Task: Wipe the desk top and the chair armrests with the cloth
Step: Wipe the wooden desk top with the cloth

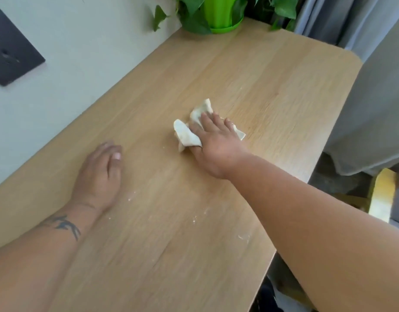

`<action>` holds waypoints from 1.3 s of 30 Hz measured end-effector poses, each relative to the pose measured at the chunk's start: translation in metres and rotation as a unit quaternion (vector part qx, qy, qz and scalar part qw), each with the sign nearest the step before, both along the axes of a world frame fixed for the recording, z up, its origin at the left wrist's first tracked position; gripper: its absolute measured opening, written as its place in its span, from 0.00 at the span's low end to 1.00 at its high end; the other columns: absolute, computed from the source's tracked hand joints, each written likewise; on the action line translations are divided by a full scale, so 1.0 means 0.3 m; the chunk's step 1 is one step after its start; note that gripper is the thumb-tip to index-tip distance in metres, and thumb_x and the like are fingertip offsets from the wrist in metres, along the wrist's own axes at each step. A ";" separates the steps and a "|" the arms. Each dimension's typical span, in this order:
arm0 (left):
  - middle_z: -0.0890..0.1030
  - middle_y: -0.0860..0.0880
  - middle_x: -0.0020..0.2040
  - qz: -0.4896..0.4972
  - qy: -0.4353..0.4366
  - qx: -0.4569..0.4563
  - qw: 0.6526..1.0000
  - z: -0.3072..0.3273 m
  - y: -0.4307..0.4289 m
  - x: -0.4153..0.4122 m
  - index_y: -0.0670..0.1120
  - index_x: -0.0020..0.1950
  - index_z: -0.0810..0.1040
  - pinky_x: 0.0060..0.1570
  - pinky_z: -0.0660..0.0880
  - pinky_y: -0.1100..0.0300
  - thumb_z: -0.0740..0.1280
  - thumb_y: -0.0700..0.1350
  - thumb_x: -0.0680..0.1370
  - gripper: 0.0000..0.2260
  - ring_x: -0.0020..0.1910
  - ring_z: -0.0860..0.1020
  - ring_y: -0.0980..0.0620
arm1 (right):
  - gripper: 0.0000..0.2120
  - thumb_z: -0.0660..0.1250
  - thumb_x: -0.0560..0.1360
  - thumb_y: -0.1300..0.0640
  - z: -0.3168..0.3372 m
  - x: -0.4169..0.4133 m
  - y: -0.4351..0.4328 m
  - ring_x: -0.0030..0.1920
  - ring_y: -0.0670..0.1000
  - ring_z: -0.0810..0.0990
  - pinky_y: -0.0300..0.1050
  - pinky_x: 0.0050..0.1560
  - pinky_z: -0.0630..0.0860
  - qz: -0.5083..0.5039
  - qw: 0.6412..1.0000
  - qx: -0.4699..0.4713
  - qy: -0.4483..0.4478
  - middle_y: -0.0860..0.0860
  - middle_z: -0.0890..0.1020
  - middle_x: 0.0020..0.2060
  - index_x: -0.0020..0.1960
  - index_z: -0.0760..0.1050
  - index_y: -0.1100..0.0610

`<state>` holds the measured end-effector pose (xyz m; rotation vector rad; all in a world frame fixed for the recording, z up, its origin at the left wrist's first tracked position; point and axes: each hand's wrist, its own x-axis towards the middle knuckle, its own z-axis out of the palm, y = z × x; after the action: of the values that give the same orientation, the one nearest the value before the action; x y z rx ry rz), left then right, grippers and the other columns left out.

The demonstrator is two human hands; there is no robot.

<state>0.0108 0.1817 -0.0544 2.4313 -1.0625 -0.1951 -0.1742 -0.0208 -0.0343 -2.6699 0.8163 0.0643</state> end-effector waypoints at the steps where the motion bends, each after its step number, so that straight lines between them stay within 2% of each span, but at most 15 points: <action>1: 0.72 0.42 0.71 0.015 0.011 -0.014 1.000 -0.003 0.007 0.003 0.42 0.67 0.75 0.69 0.57 0.60 0.49 0.51 0.82 0.23 0.72 0.67 0.45 | 0.28 0.46 0.80 0.43 -0.031 0.023 0.022 0.79 0.58 0.40 0.57 0.77 0.39 0.006 1.000 -0.010 0.026 0.56 0.48 0.80 0.80 0.52 0.47; 4: 0.72 0.48 0.72 0.064 0.061 -0.051 0.995 -0.003 0.006 0.018 0.47 0.71 0.72 0.67 0.57 0.62 0.46 0.54 0.83 0.23 0.71 0.67 0.49 | 0.29 0.47 0.81 0.43 -0.073 0.051 0.129 0.79 0.56 0.39 0.55 0.77 0.37 0.044 0.998 -0.017 0.034 0.56 0.46 0.80 0.80 0.50 0.49; 8: 0.75 0.51 0.70 0.064 0.127 -0.113 0.983 -0.013 0.019 0.047 0.48 0.70 0.73 0.72 0.61 0.57 0.44 0.63 0.77 0.32 0.70 0.69 0.54 | 0.30 0.52 0.81 0.46 -0.069 0.053 0.317 0.79 0.55 0.40 0.54 0.77 0.35 0.142 0.990 -0.005 -0.002 0.56 0.46 0.80 0.80 0.49 0.53; 11: 0.75 0.50 0.70 0.057 0.120 -0.107 0.985 -0.012 0.025 0.052 0.48 0.70 0.73 0.70 0.60 0.60 0.44 0.63 0.78 0.32 0.70 0.70 0.53 | 0.31 0.56 0.80 0.46 -0.066 0.015 0.492 0.79 0.55 0.42 0.54 0.77 0.36 0.233 0.972 0.016 -0.031 0.56 0.50 0.80 0.80 0.53 0.54; 14: 0.74 0.48 0.70 0.052 0.096 -0.086 0.990 -0.009 0.024 0.037 0.46 0.71 0.72 0.68 0.60 0.61 0.45 0.59 0.80 0.29 0.71 0.69 0.51 | 0.29 0.61 0.79 0.51 -0.062 -0.055 0.602 0.79 0.54 0.49 0.52 0.77 0.39 0.287 0.952 0.087 -0.065 0.55 0.57 0.79 0.78 0.60 0.56; 18: 0.75 0.47 0.69 0.072 0.114 -0.105 0.985 -0.011 0.024 0.029 0.45 0.69 0.74 0.72 0.62 0.55 0.47 0.60 0.79 0.29 0.70 0.70 0.50 | 0.27 0.63 0.79 0.57 0.033 -0.132 0.552 0.76 0.50 0.61 0.40 0.76 0.54 0.137 0.939 0.262 -0.173 0.51 0.64 0.77 0.77 0.63 0.53; 20: 0.74 0.47 0.70 0.079 0.138 -0.113 0.981 -0.010 0.028 0.009 0.46 0.70 0.73 0.72 0.62 0.54 0.48 0.59 0.79 0.28 0.70 0.70 0.50 | 0.25 0.60 0.81 0.54 0.107 -0.180 0.451 0.75 0.45 0.63 0.39 0.74 0.58 0.059 0.935 0.266 -0.226 0.47 0.65 0.76 0.77 0.62 0.48; 23: 0.73 0.47 0.71 0.054 0.110 -0.096 0.988 -0.008 0.025 -0.062 0.47 0.70 0.73 0.69 0.60 0.60 0.49 0.56 0.81 0.24 0.70 0.69 0.49 | 0.21 0.57 0.83 0.50 0.202 -0.279 0.262 0.72 0.39 0.64 0.36 0.72 0.62 -0.033 0.939 0.204 -0.276 0.43 0.67 0.75 0.75 0.60 0.39; 25: 0.74 0.44 0.69 0.014 0.086 -0.077 0.993 0.000 0.027 -0.096 0.45 0.68 0.74 0.64 0.62 0.60 0.48 0.53 0.81 0.23 0.68 0.70 0.46 | 0.21 0.57 0.83 0.49 0.231 -0.349 0.143 0.73 0.38 0.61 0.30 0.70 0.58 -0.066 0.954 0.136 -0.258 0.42 0.64 0.76 0.74 0.60 0.36; 26: 0.74 0.42 0.68 0.001 0.078 -0.070 0.994 0.003 0.029 -0.101 0.44 0.67 0.74 0.65 0.63 0.57 0.48 0.53 0.80 0.24 0.68 0.70 0.45 | 0.21 0.56 0.83 0.49 0.225 -0.380 0.088 0.75 0.40 0.58 0.31 0.71 0.55 -0.066 0.968 0.090 -0.225 0.42 0.61 0.77 0.75 0.60 0.37; 29: 0.74 0.42 0.69 -0.012 0.053 -0.047 0.997 -0.003 0.032 -0.092 0.44 0.68 0.73 0.68 0.63 0.51 0.47 0.55 0.78 0.26 0.69 0.69 0.42 | 0.23 0.54 0.83 0.50 0.127 -0.465 -0.026 0.79 0.49 0.50 0.48 0.77 0.48 -0.032 0.997 -0.015 -0.065 0.46 0.57 0.79 0.78 0.60 0.45; 32: 0.77 0.42 0.63 -0.027 0.031 -0.041 0.998 -0.005 0.030 -0.093 0.45 0.62 0.76 0.62 0.65 0.51 0.47 0.56 0.79 0.25 0.65 0.71 0.41 | 0.28 0.44 0.80 0.41 -0.004 -0.519 -0.004 0.80 0.53 0.43 0.55 0.78 0.41 -0.024 0.998 0.002 0.055 0.49 0.51 0.80 0.79 0.54 0.42; 34: 0.79 0.46 0.58 -0.037 0.031 -0.041 0.998 -0.009 0.028 -0.092 0.50 0.57 0.77 0.58 0.66 0.53 0.47 0.56 0.79 0.22 0.63 0.72 0.41 | 0.32 0.39 0.76 0.37 -0.061 -0.532 0.038 0.79 0.54 0.40 0.55 0.77 0.38 -0.043 0.998 -0.006 0.047 0.51 0.48 0.81 0.79 0.52 0.41; 36: 0.77 0.42 0.64 -0.028 0.029 -0.035 0.999 -0.014 0.027 -0.080 0.45 0.63 0.76 0.64 0.65 0.50 0.46 0.57 0.79 0.26 0.66 0.70 0.41 | 0.32 0.38 0.77 0.36 -0.074 -0.523 0.091 0.79 0.54 0.38 0.55 0.77 0.37 -0.047 0.998 -0.013 0.042 0.51 0.46 0.81 0.79 0.49 0.43; 39: 0.72 0.43 0.72 -0.017 0.028 -0.025 0.999 -0.020 0.030 -0.065 0.44 0.71 0.70 0.71 0.61 0.48 0.45 0.59 0.79 0.30 0.71 0.67 0.42 | 0.33 0.39 0.77 0.37 -0.069 -0.510 0.214 0.78 0.54 0.35 0.56 0.77 0.36 -0.008 0.999 -0.005 0.039 0.51 0.43 0.80 0.80 0.46 0.46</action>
<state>-0.0088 0.1907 -0.0604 2.3498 -1.0732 -0.2430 -0.3272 0.0435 -0.0550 -2.6838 0.8641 0.1633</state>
